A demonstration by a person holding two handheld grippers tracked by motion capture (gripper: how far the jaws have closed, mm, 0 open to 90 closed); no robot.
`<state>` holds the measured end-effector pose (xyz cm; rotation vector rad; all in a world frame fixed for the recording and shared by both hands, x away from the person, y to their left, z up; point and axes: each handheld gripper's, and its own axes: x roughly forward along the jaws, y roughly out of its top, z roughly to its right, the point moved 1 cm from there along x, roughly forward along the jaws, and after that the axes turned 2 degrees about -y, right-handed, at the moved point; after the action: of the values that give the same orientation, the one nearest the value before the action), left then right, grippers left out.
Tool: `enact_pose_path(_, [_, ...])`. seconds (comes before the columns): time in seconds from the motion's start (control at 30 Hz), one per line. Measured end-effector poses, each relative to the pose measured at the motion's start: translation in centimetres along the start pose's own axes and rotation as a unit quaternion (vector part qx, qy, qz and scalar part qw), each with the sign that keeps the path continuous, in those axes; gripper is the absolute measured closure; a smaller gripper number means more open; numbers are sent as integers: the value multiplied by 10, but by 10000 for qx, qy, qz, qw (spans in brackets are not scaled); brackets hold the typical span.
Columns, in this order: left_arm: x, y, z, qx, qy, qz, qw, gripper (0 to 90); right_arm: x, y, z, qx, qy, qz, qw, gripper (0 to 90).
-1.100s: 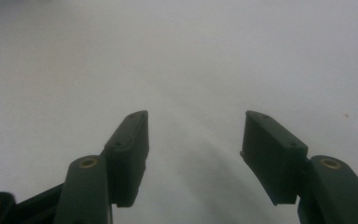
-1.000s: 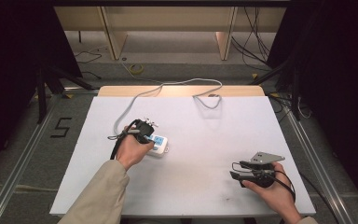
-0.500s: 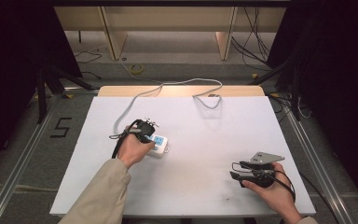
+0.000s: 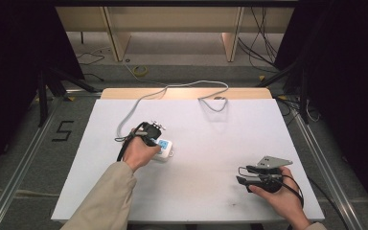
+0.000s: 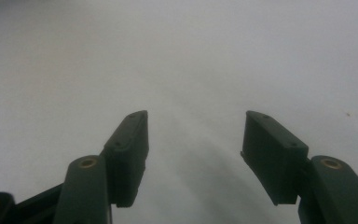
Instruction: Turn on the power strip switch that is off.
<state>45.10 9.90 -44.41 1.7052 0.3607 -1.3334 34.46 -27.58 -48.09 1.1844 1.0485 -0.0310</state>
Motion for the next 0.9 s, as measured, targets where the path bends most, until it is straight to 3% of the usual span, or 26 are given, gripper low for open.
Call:
enact_pose_path(0.67, [2, 8, 6, 107, 43, -121, 9999, 897, 0, 0, 0, -1, -3, -13, 10000, 413])
enact_pose_path(0.9, [4, 9, 6, 110, 20, -296, 9995, 897, 0, 0, 0, -11, -7, -12, 10000, 413])
